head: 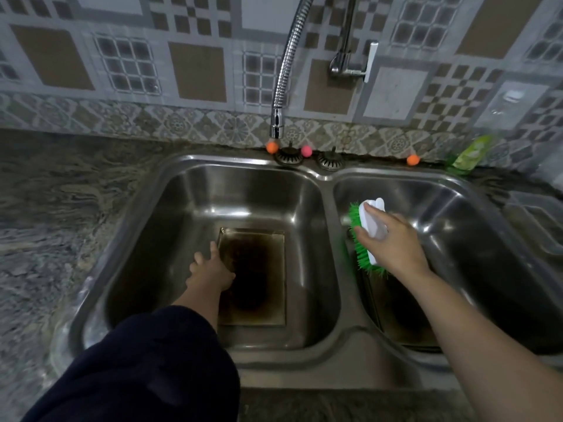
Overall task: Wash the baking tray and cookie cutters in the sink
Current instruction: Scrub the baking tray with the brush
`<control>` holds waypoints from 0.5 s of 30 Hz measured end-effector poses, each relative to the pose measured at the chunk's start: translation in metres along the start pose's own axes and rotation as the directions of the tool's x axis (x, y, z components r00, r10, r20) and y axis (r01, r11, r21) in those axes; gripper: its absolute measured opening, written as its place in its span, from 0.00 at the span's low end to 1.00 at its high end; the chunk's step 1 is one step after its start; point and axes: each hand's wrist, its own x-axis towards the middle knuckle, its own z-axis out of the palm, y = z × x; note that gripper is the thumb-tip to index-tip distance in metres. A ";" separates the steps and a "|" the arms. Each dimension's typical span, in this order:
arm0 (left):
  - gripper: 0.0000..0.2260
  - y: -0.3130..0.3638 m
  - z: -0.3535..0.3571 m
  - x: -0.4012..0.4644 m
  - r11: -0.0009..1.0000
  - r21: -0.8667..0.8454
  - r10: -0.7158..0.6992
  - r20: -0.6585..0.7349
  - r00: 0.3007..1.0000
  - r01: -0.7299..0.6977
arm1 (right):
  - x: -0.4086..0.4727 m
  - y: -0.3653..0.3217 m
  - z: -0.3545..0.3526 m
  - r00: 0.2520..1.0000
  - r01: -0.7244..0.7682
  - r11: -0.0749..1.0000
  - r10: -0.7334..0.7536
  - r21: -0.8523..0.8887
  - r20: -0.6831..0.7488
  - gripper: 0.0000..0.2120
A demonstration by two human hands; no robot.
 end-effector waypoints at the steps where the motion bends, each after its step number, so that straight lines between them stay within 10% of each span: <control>1: 0.42 0.005 -0.003 -0.002 1.000 0.007 0.022 -0.018 1.000 -0.022 | 0.000 0.000 -0.003 1.000 -0.002 1.000 0.002 -0.012 0.001 0.29; 8: 0.32 0.089 -0.018 -0.030 0.941 0.041 0.338 -0.149 0.929 -0.336 | -0.003 0.012 -0.039 0.999 -0.032 0.997 0.031 -0.069 -0.008 0.27; 15: 0.22 0.209 0.009 -0.068 0.719 0.016 0.675 -0.250 0.694 -0.694 | 0.002 0.060 -0.097 0.996 -0.058 0.992 0.050 -0.108 -0.071 0.27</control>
